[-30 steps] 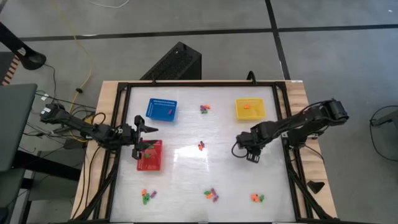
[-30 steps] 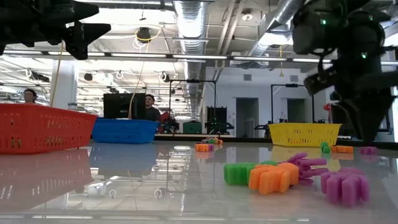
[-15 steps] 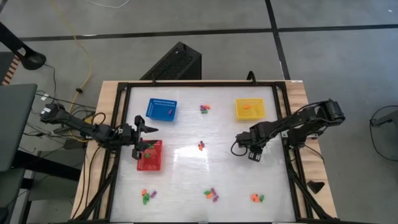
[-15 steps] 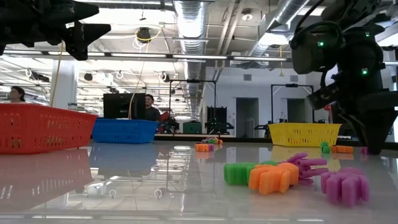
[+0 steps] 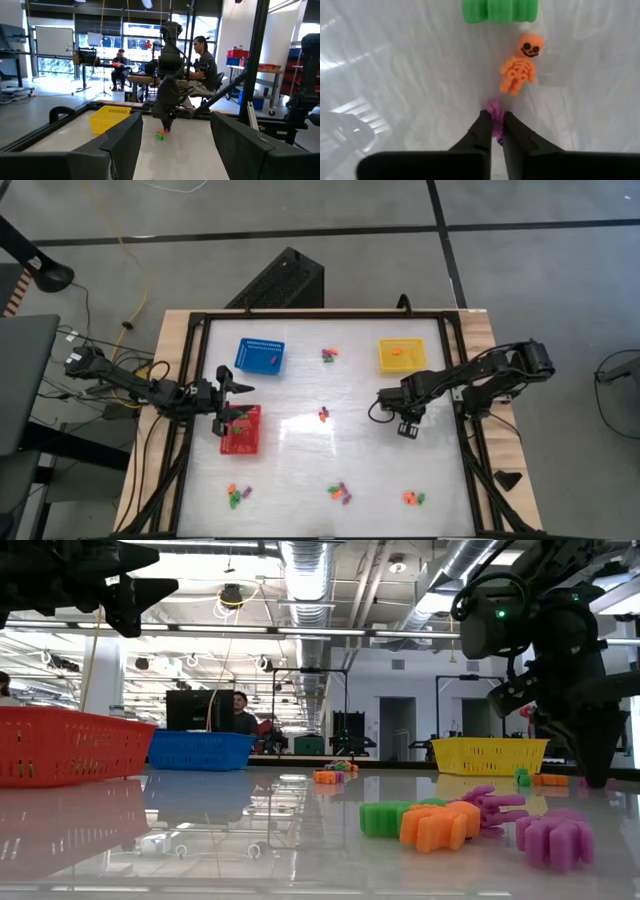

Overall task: Sort Halloween decoration
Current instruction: Put the violet skeleton toy into the blue bin

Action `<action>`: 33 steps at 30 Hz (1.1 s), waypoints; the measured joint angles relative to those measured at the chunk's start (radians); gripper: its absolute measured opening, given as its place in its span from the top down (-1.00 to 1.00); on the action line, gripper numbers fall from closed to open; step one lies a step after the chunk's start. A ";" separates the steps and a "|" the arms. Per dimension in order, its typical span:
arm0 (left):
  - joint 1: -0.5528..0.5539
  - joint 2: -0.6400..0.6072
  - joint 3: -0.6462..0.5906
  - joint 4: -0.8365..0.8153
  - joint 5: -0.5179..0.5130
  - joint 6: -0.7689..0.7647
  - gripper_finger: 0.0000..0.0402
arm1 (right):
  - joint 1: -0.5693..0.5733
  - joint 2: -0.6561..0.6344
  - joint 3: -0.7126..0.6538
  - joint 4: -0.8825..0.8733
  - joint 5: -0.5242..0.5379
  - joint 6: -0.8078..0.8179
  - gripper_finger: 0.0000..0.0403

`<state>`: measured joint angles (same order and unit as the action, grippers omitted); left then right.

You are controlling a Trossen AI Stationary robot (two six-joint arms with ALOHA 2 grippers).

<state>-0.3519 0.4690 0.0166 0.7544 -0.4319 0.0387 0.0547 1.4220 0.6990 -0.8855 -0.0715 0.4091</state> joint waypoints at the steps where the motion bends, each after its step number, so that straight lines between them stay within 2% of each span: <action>1: 0.000 0.000 0.000 0.000 0.000 -0.001 -0.13 | 0.001 0.001 0.006 -0.018 -0.002 0.003 0.78; 6: 0.000 0.000 0.000 0.000 -0.001 -0.002 -0.13 | 0.046 0.002 0.072 -0.129 -0.004 0.077 0.88; 10: 0.000 0.000 0.000 0.000 -0.001 0.000 -0.13 | 0.097 0.002 0.132 -0.123 0.037 0.099 0.89; 14: 0.000 0.000 0.000 0.000 -0.002 0.001 -0.13 | 0.135 0.002 0.179 -0.011 0.071 0.091 0.89; 25: 0.000 0.000 0.000 0.000 -0.001 0.002 -0.13 | 0.201 0.001 0.237 0.220 0.076 0.000 0.89; 33: 0.000 0.000 0.000 0.000 -0.001 -0.007 -0.13 | 0.168 0.006 0.237 0.544 0.075 -0.199 0.89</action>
<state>-0.3519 0.4694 0.0170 0.7544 -0.4332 0.0316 0.2232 1.4277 0.9360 -0.3417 0.0032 0.2097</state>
